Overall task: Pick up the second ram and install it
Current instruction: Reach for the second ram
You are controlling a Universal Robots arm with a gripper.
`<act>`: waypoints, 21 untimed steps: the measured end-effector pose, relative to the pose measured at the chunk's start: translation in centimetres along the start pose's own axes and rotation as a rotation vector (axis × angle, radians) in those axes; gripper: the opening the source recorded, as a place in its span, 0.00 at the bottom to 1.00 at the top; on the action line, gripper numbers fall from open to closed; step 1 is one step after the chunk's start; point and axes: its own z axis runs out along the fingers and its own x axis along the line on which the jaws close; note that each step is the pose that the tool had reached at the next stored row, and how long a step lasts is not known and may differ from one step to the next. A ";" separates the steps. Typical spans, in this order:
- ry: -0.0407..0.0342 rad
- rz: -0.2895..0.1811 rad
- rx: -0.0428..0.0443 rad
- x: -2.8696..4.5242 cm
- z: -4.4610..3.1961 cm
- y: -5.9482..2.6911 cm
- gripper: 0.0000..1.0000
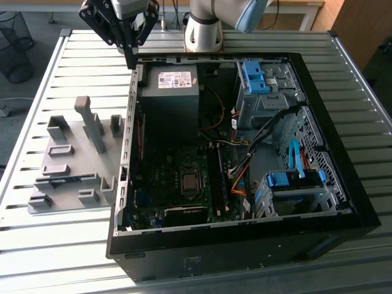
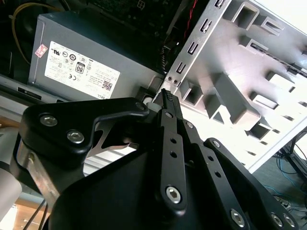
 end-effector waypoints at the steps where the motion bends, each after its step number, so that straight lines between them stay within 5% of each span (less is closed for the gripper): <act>1: 0.0000 0.000 0.0000 0.04 0.00 0.00 0.10; 21: 0.0000 0.000 0.0001 0.95 -0.02 -0.07 0.10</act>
